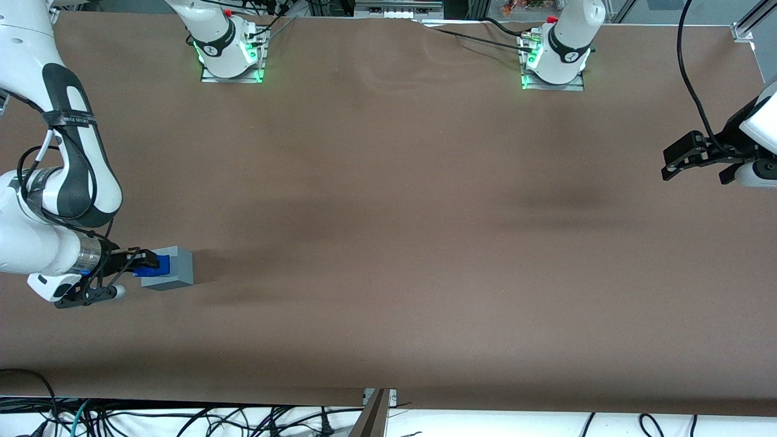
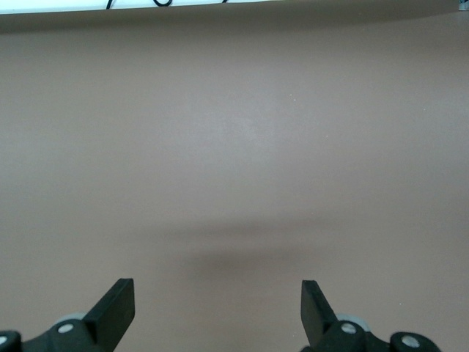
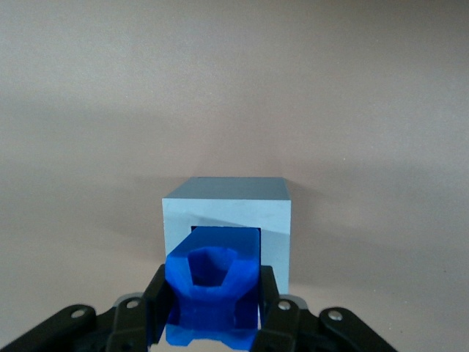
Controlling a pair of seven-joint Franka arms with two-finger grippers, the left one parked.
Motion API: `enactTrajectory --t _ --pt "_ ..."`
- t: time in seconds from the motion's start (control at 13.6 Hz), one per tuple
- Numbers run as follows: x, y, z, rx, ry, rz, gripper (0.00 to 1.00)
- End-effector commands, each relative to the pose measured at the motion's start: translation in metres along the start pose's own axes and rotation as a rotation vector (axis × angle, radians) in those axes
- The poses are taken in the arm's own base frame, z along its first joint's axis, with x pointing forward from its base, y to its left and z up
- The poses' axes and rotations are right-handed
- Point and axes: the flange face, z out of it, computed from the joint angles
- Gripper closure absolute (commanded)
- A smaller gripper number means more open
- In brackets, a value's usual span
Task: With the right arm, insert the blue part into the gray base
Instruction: 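Lower the blue part into the gray base's square opening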
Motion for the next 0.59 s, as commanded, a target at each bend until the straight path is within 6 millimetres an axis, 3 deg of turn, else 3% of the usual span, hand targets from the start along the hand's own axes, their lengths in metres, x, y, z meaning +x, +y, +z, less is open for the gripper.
enactTrajectory --t 0.0,0.51 --pt "-0.0005 -0.0022 0.0147 0.015 -0.002 0.048 0.55" --pt "-0.0056 -0.006 0.0213 0.019 -0.031 0.278 0.55"
